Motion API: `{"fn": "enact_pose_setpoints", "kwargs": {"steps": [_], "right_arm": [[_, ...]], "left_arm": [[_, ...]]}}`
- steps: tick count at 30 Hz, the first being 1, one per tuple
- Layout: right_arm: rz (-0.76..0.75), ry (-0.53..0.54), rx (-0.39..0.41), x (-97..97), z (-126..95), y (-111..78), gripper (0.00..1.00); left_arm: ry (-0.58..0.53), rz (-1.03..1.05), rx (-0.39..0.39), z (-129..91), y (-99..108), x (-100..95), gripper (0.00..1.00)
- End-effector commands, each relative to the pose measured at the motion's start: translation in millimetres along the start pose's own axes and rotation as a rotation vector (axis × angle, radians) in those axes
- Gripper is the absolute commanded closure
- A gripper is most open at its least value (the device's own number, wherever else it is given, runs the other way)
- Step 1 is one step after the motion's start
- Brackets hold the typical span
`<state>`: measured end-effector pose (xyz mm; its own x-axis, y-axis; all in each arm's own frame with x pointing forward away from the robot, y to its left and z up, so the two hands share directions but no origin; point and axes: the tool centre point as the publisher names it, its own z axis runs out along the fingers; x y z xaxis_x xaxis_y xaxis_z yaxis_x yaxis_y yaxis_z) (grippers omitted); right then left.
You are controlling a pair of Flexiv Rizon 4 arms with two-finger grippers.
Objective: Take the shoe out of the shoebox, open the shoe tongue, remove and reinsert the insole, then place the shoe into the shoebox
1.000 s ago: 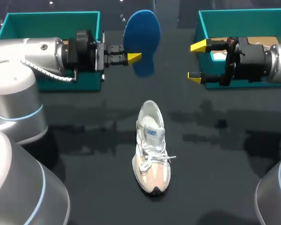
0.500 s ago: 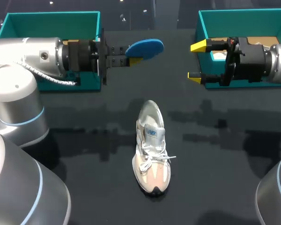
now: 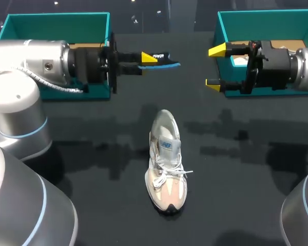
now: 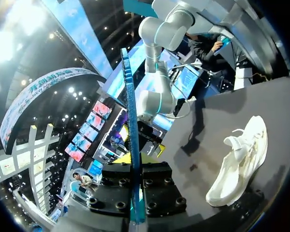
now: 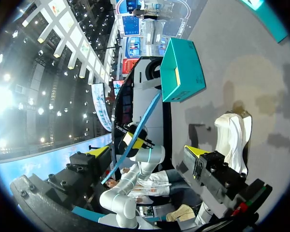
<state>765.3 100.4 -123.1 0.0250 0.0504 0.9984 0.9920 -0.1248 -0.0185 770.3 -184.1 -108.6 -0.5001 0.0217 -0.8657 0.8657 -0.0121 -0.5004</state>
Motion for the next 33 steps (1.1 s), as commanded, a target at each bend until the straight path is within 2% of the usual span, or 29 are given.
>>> {"fn": "enact_pose_setpoints", "kwargs": {"steps": [1, 5, 10, 18, 19, 20, 24, 25, 26, 33], "right_arm": [[0.010, -0.011, 0.035, 4.0, 1.6, 4.0, 0.00], [0.027, -0.013, 0.075, 4.5, 5.4, 3.0, 0.00], [0.048, -0.028, 0.141, 5.7, 12.7, 0.8, 0.00], [0.050, -0.036, 0.140, 1.7, 23.2, -1.6, 0.00], [0.046, -0.035, 0.139, 1.0, 25.1, -2.1, 0.11], [0.039, -0.036, 0.140, 0.3, 27.4, -2.6, 0.15], [0.026, -0.035, 0.145, -1.5, 33.2, -4.7, 0.17], [0.022, -0.033, 0.141, -1.8, 34.0, -5.6, 0.20], [0.020, -0.031, 0.139, -2.2, 34.7, -6.6, 0.30], [0.012, -0.025, 0.135, -2.5, 43.3, -11.6, 0.38]], "left_arm": [[0.006, 0.162, 0.001, 9.5, 7.3, -1.1, 1.00], [-0.008, 0.322, 0.011, 17.0, 16.1, -5.7, 1.00], [0.000, 0.398, -0.011, 25.8, 27.4, -7.7, 1.00], [0.002, 0.470, -0.038, 39.8, 39.2, -5.3, 1.00], [0.004, 0.474, -0.041, 41.2, 40.5, -4.8, 1.00], [0.003, 0.476, -0.044, 42.5, 41.6, -4.6, 1.00], [0.000, 0.482, -0.055, 46.3, 45.0, -4.8, 1.00], [0.001, 0.490, -0.061, 47.5, 45.6, -4.5, 1.00], [0.001, 0.489, -0.061, 48.4, 45.9, -4.5, 1.00], [-0.001, 0.503, -0.074, 54.0, 48.1, -4.4, 1.00]]}}
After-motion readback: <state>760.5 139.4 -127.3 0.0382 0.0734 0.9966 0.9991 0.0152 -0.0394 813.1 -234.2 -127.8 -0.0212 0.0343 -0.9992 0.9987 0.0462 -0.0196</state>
